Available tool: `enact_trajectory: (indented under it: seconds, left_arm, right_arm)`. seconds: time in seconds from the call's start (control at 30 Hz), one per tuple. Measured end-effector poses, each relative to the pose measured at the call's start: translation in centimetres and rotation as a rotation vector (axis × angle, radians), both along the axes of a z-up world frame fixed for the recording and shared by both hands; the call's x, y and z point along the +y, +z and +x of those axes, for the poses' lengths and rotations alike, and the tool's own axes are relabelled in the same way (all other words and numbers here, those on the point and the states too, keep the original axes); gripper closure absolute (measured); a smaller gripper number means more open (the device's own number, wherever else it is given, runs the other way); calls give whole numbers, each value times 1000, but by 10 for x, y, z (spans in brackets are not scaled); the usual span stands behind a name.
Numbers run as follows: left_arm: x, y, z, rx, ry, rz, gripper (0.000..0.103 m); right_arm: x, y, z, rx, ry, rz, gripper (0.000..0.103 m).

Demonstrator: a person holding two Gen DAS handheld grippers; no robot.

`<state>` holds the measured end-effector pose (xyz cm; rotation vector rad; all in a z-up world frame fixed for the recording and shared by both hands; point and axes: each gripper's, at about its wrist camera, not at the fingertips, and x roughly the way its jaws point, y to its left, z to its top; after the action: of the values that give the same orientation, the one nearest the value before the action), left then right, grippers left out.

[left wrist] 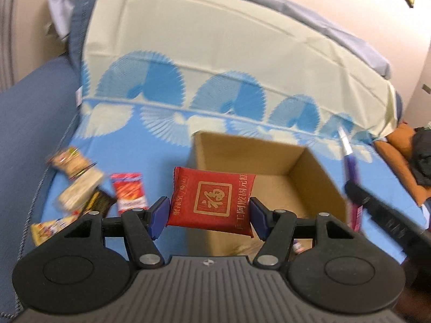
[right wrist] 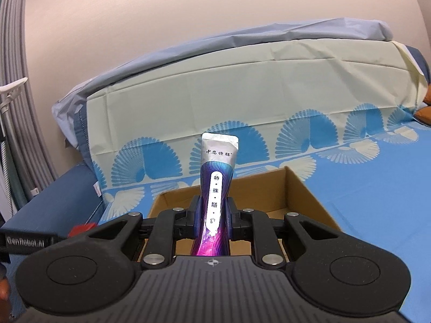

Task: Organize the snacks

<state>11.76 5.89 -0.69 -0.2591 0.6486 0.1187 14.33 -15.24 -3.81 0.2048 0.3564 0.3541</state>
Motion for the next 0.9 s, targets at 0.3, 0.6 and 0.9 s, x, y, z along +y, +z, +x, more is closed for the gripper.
enact_trajectory:
  seconds: [0.3,0.6,0.9]
  left_arm:
    - [-48,28,29,-57,-71,7,35]
    - [-68,36,45,-76,-97,14,35]
    - [-73,38,48,-77,-100,17,35]
  right_arm:
    - [-17,-3,4,23,-64,29,84]
    - [-22,-4,5,30,-84,46,84]
    - [-21,-4,4,30,-85,56,84]
